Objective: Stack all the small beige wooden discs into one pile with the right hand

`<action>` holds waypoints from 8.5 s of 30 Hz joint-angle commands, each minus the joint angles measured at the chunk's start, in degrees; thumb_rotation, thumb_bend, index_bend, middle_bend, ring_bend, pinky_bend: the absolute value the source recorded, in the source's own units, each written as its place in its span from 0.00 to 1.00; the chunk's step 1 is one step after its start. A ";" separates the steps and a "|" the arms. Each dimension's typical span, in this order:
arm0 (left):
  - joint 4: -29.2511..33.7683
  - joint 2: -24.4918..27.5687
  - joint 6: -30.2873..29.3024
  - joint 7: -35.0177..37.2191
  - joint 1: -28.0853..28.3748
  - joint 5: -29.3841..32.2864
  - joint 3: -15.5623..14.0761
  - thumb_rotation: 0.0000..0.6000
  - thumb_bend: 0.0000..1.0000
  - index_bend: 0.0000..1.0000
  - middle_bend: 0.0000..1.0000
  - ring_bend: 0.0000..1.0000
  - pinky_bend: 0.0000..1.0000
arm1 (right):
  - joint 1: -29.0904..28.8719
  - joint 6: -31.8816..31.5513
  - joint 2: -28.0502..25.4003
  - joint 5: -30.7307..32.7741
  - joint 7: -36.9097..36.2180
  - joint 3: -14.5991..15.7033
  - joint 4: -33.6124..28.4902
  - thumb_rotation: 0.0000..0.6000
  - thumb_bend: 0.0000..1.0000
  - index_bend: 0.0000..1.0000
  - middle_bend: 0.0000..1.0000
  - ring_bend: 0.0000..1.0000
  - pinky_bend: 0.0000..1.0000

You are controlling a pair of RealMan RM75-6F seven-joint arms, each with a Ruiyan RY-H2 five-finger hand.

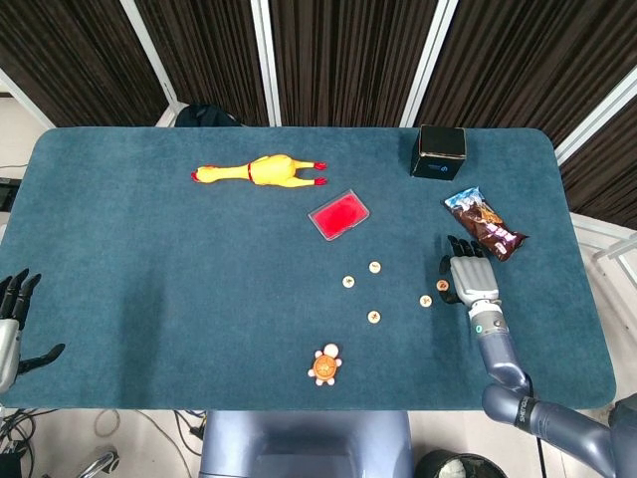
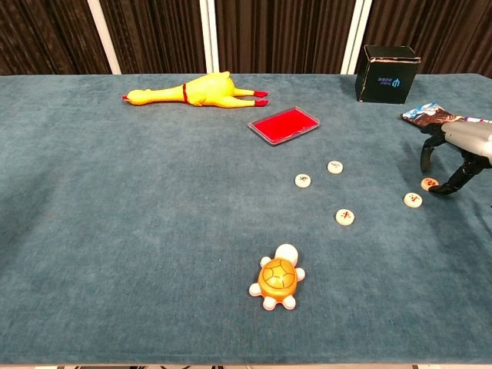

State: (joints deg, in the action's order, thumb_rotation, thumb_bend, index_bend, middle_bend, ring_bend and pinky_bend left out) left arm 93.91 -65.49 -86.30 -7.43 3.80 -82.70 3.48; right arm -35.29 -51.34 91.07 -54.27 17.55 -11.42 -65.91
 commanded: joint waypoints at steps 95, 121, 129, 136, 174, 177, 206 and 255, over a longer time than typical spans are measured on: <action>0.67 0.23 0.11 -0.17 -0.17 0.49 0.03 1.00 0.01 0.06 0.00 0.00 0.00 | 0.39 -2.68 -5.21 1.08 4.89 3.13 -14.01 1.00 0.39 0.57 0.01 0.05 0.00; 0.68 0.23 0.23 -0.19 -0.14 0.73 0.11 1.00 0.01 0.06 0.00 0.00 0.00 | -0.41 -1.97 -5.21 3.32 6.21 3.12 -14.49 1.00 0.39 0.57 0.01 0.05 0.00; 0.67 0.24 0.31 -0.18 -0.08 0.69 0.12 1.00 0.01 0.06 0.00 0.00 0.00 | -0.73 -2.00 -5.37 3.71 6.57 3.06 -14.77 1.00 0.39 0.56 0.01 0.05 0.00; 0.68 0.28 0.34 -0.22 -0.08 0.80 0.14 1.00 0.01 0.06 0.00 0.00 0.00 | -0.99 -1.51 -5.67 4.53 7.12 3.36 -15.13 1.00 0.39 0.54 0.01 0.05 0.00; 0.74 0.24 0.26 -0.41 -0.12 0.92 0.18 1.00 0.01 0.06 0.00 0.00 0.00 | -2.11 -1.64 -6.37 6.56 8.70 4.01 -16.63 1.00 0.39 0.45 0.01 0.03 0.00; 0.76 0.29 0.24 -0.32 -0.14 1.08 0.27 1.00 0.01 0.06 0.00 0.00 0.00 | -2.17 -1.82 -6.69 6.81 9.13 4.13 -17.28 1.00 0.39 0.44 0.01 0.03 0.00; 1.02 0.32 0.42 0.21 -0.16 1.41 0.36 1.00 0.01 0.06 0.00 0.00 0.00 | -0.25 -12.39 -0.10 -0.91 17.19 7.63 -26.52 1.00 0.27 0.29 0.00 0.00 0.00; 1.38 0.27 0.30 0.43 -0.30 2.26 0.79 1.00 0.01 0.06 0.00 0.00 0.00 | -2.70 -9.30 6.18 3.06 16.54 3.28 -19.62 1.00 0.39 0.48 0.00 0.00 0.00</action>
State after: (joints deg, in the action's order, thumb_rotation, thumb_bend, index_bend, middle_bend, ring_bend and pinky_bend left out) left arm 95.28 -65.22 -86.00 -7.00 3.50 -80.43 4.27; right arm -37.98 -60.65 97.23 -51.22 34.08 -8.12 -85.53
